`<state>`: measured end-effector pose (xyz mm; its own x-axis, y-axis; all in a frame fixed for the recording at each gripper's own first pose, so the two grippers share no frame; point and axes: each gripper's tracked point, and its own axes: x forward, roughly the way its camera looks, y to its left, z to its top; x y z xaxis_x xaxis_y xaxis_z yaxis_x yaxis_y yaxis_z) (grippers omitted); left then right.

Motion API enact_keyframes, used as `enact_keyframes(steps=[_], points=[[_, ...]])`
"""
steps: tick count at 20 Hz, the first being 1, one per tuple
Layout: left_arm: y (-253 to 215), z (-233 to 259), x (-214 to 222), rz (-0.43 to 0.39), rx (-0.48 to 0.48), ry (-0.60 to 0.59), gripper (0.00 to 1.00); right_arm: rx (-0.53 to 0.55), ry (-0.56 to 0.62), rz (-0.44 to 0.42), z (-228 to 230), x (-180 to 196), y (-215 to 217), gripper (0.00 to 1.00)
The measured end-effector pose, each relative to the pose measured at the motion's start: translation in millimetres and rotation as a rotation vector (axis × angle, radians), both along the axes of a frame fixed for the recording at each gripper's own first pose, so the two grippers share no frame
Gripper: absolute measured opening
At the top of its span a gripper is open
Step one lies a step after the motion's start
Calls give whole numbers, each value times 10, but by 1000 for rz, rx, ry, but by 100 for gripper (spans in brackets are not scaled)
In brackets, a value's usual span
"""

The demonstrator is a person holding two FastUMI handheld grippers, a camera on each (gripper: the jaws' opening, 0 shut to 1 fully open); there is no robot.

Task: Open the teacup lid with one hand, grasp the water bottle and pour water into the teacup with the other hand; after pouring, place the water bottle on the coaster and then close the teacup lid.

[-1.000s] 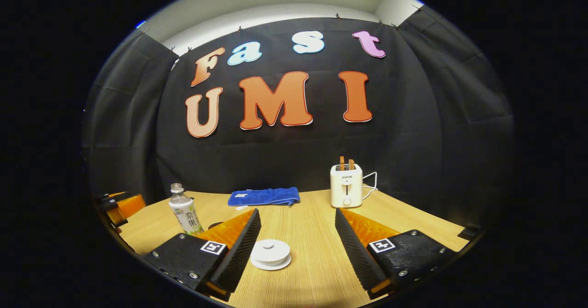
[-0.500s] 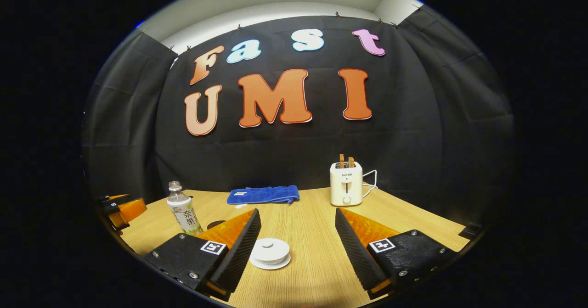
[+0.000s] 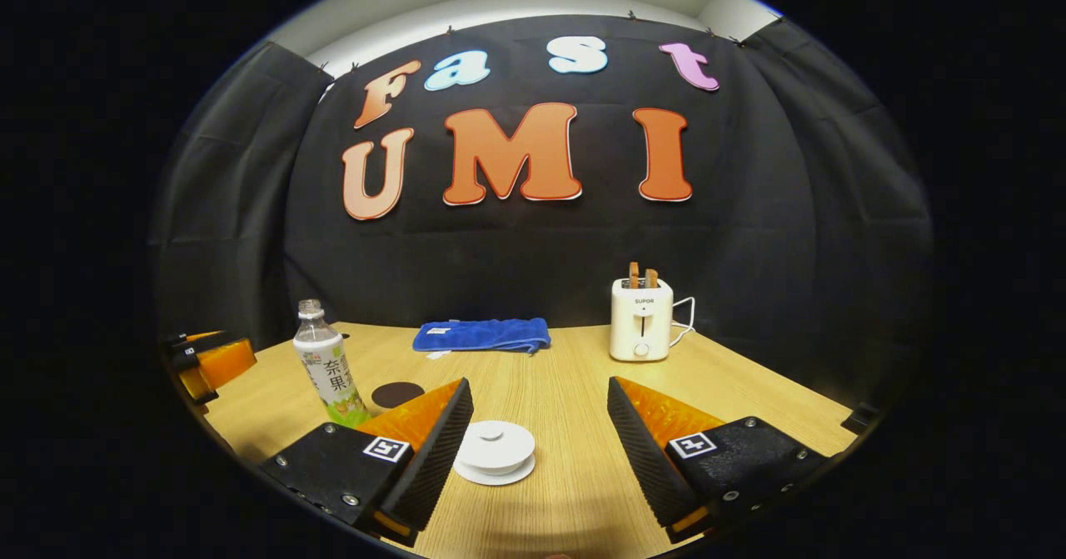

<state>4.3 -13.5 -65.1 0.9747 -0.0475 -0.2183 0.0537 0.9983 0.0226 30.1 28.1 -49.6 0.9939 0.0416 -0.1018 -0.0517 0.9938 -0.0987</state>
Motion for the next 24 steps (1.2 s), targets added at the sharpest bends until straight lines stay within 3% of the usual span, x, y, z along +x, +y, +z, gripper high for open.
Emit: enact_keyframes(steps=[6,16,17,20,24], points=[[62,0,42,15,10,-3,99,-40,60,52,-268,311,257,98],[-10,-72,81,10,51,4,99,-94,185,46,-778,626,284,97],[-7,-85,85,10,49,8,99,-95,189,48,-790,626,290,94],[19,-123,84,14,45,17,99,-95,198,47,-807,637,273,75],[50,-97,91,21,52,12,99,-112,232,55,-890,618,290,60]])
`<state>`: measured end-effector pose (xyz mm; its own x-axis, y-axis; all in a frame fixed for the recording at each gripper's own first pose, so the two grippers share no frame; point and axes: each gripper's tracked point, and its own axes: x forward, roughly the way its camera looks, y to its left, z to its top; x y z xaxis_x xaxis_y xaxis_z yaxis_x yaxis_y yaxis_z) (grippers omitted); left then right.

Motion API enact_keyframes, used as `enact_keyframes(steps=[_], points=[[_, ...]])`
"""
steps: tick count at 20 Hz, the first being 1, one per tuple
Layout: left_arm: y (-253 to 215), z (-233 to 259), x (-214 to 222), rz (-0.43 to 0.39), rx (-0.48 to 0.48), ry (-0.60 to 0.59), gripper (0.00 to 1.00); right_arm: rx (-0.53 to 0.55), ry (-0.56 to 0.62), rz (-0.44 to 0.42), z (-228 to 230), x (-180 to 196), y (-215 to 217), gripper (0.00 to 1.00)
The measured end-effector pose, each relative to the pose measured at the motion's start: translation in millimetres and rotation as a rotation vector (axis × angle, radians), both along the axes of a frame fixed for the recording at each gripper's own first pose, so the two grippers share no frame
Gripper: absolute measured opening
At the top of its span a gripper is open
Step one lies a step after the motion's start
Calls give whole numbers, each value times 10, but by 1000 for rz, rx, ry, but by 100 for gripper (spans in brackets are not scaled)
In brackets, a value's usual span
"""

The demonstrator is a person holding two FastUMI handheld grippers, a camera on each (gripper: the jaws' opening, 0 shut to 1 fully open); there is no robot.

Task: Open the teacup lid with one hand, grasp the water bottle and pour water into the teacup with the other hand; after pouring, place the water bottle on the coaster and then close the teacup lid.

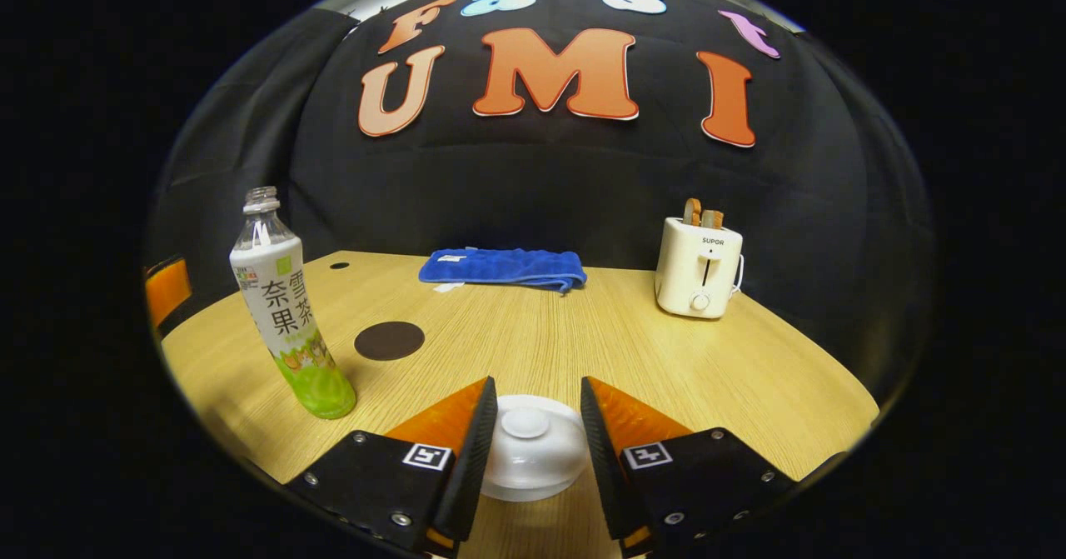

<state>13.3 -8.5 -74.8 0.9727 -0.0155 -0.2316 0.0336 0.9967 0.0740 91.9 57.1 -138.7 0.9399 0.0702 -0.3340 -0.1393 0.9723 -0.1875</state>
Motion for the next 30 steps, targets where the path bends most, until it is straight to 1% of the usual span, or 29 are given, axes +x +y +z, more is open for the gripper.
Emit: enact_keyframes(steps=[3,4,5,6,7,8,10,13,16,20,24,27,30], points=[[-7,8,7,-2,3,-2,99,-3,21,9,-31,-10,19,54],[-5,1,3,-3,3,-1,99,-7,20,11,-23,-5,25,46],[-9,-2,8,-3,3,2,99,-8,26,13,-11,-5,26,42],[-10,-11,5,-3,1,3,99,-7,35,9,0,-11,24,33],[-1,-26,12,-1,-2,6,99,-12,49,18,-16,-6,41,28],[6,-46,21,1,-5,10,99,-17,58,21,-19,-8,37,24],[21,-74,15,2,-7,17,99,-11,51,25,46,-23,21,20],[31,-96,22,3,-10,24,99,19,28,24,168,-53,-56,20],[-3,-130,27,-7,-11,30,99,29,-10,-7,351,-81,-268,20],[-154,-220,27,-49,-33,46,99,43,-54,-106,482,-139,-788,20],[-352,-477,53,-90,-42,92,99,83,-47,-214,482,-175,-1274,20],[-467,-717,115,-107,-27,132,99,94,-56,-263,499,-205,-1480,20],[-550,-929,231,-112,-19,172,99,112,-58,-278,511,-221,-1544,20]])
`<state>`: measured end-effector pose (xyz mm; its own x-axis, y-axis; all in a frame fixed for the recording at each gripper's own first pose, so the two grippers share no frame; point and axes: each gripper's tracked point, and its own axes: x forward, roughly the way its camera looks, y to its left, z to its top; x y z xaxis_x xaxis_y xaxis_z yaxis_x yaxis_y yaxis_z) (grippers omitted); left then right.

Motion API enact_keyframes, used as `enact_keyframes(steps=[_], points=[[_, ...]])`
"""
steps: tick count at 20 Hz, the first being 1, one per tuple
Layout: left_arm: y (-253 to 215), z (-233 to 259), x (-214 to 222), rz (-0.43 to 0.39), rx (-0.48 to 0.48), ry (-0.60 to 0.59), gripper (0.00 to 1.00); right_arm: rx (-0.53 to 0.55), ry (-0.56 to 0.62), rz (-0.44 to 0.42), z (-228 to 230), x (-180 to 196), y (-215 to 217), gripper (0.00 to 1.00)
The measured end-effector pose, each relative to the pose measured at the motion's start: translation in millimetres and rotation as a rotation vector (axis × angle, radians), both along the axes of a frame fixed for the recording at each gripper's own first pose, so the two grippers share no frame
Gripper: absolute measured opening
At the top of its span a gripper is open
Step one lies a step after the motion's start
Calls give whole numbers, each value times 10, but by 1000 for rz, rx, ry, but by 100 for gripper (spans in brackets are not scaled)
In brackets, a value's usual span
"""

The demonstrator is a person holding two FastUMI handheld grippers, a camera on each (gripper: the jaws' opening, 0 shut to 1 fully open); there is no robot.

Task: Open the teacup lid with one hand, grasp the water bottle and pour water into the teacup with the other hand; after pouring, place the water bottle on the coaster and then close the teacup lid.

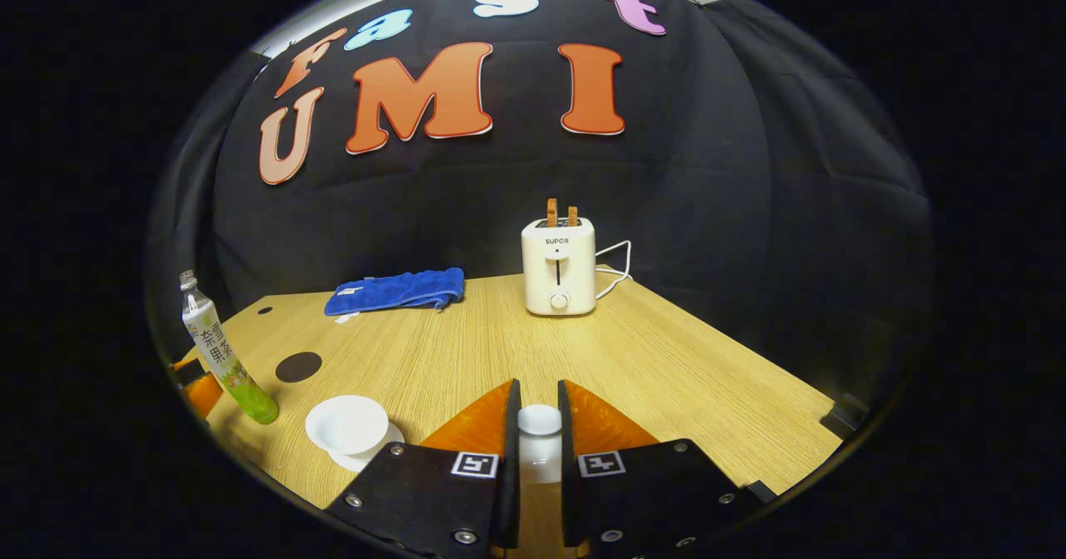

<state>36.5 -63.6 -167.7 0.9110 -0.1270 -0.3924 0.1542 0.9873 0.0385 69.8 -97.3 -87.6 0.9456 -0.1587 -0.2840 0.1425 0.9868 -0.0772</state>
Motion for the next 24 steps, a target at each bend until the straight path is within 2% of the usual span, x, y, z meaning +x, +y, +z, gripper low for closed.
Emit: enact_keyframes(steps=[5,12,14,15,18,24], points=[[-11,-222,245,24,31,48,99,9,1,5,-6,0,7,20],[4,-257,415,20,37,50,99,26,0,5,7,-32,38,20],[11,-252,422,17,39,47,74,26,-4,9,28,-36,61,20],[16,-262,423,16,42,49,69,25,-4,13,27,-40,78,20],[47,-223,394,-1,71,52,64,21,-6,16,35,-53,88,20],[-35,-25,368,-112,242,37,64,26,-6,11,36,-58,67,20]])
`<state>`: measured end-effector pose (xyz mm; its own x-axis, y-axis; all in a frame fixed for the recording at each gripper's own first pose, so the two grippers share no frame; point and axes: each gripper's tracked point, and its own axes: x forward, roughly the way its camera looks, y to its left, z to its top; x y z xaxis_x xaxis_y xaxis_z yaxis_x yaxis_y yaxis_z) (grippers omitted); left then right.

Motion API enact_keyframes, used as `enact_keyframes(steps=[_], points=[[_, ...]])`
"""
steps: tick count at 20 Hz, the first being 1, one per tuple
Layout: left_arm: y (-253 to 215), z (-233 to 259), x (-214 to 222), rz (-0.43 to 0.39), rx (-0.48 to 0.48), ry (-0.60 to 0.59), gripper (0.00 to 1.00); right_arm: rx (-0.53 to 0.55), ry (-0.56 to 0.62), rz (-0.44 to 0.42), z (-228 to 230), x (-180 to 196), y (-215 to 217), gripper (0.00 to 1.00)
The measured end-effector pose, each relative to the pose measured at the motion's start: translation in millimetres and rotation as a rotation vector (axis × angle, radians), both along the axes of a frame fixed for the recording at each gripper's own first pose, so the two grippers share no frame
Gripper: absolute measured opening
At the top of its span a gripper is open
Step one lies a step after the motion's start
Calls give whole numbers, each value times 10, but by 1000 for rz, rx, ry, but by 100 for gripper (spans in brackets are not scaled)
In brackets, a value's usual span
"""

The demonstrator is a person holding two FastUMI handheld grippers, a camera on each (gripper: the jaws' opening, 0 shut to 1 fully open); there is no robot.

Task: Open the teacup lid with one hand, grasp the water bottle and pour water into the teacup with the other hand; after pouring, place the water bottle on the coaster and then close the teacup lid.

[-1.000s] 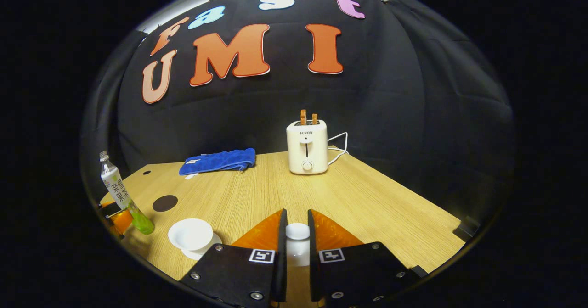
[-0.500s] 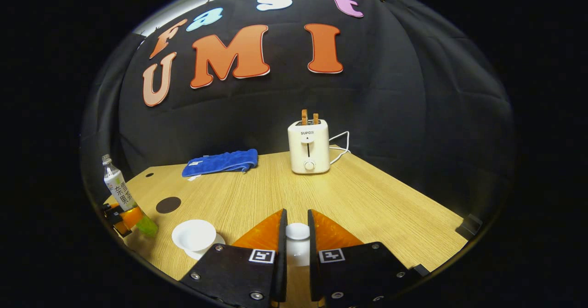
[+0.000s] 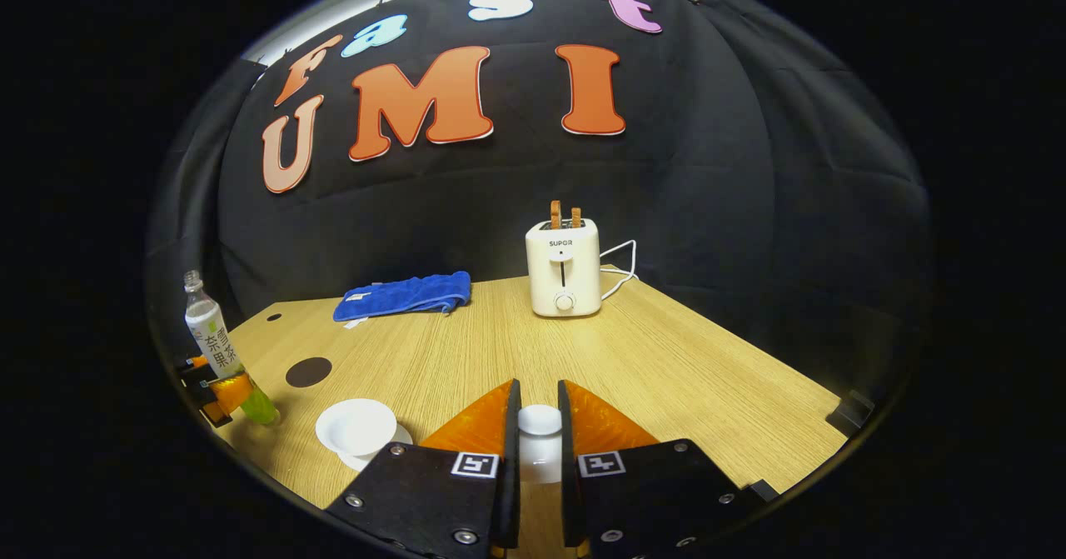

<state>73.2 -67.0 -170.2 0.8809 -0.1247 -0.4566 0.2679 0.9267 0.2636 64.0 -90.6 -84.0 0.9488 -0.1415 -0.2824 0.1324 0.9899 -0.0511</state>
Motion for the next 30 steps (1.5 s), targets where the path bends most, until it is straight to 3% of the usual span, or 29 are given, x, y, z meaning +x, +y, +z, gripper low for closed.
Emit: enact_keyframes(steps=[7,13,19,30], points=[[-257,49,44,-167,209,10,64,20,-16,-21,61,-47,-88,20],[-342,-130,38,-292,478,30,64,39,-30,-37,107,-84,-163,20],[-498,-239,-1,-429,676,35,65,38,-24,-24,83,-102,-103,20],[-527,-311,164,-580,974,79,66,36,-15,-12,67,-114,-59,20]])
